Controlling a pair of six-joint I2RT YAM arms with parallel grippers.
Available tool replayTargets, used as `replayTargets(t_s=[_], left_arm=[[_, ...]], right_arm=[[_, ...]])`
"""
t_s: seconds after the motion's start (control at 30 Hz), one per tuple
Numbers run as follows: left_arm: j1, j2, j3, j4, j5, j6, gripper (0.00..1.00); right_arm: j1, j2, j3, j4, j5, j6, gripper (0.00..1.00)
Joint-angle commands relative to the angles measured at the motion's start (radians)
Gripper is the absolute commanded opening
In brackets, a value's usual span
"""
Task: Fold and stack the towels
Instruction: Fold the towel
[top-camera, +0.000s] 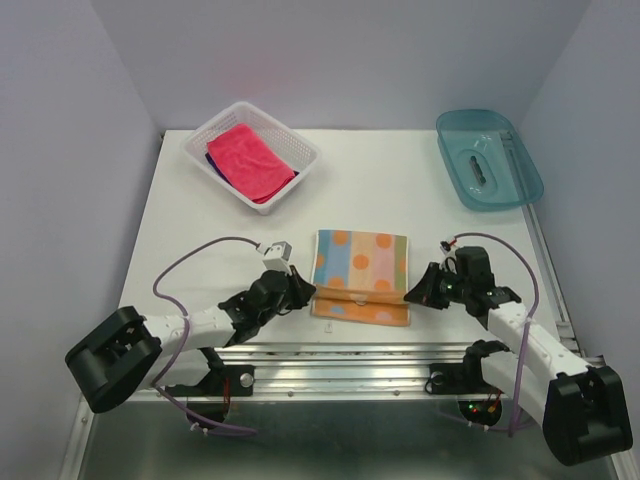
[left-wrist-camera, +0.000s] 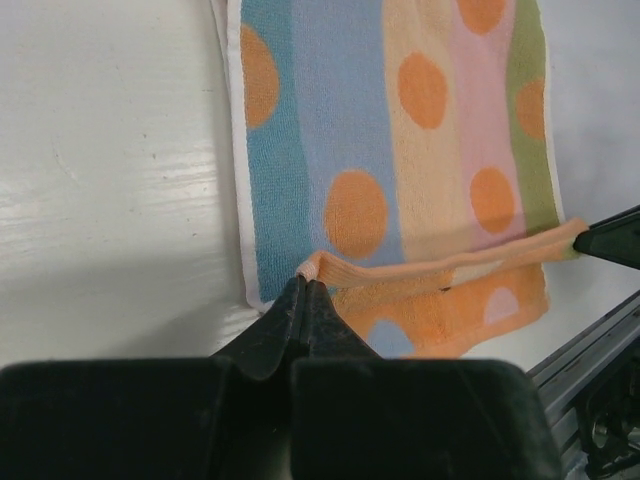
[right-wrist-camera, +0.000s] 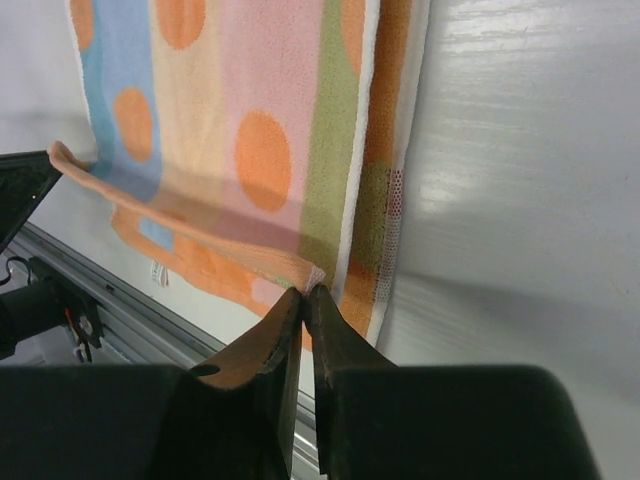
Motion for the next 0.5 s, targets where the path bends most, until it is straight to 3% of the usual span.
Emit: replayTargets(t_s=[0.0, 0.03, 0.13, 0.2, 0.23, 0.3, 0.37, 0.47], left_arm=[[-0.004, -0.014, -0.018, 0.022, 0.037, -0.022, 0.0], [-0.006, -0.018, -0.018, 0.01, 0.047, -0.025, 0.1], [-0.008, -0.047, -0.029, -0.007, 0.093, -0.039, 0.23], [-0.011, -0.089, -0.046, -0.021, 0.122, -0.048, 0.29], [-0.014, -0.109, -0.053, -0.044, 0.13, -0.054, 0.38], [-0.021, -0.177, -0.075, -0.105, 0.142, -0.073, 0.5], [-0.023, -0.228, -0.093, -0.147, 0.143, -0.111, 0.58], [-0.027, -0.337, -0.083, -0.263, 0.102, -0.133, 0.65]], right_arm=[[0.011, -0.005, -0.027, 0.036, -0.003, 0.014, 0.15], [0.011, -0.009, -0.027, 0.033, -0.007, 0.02, 0.18], [0.011, -0.037, -0.037, 0.006, -0.023, 0.04, 0.27], [0.011, -0.06, -0.056, -0.015, -0.03, 0.06, 0.46], [0.011, -0.09, -0.064, -0.026, -0.032, 0.085, 0.5], [0.011, -0.132, -0.085, -0.055, -0.056, 0.098, 0.53], [0.011, -0.208, -0.093, -0.093, -0.061, 0.123, 0.62], [0.011, -0.271, -0.07, -0.128, -0.032, 0.155, 0.69]])
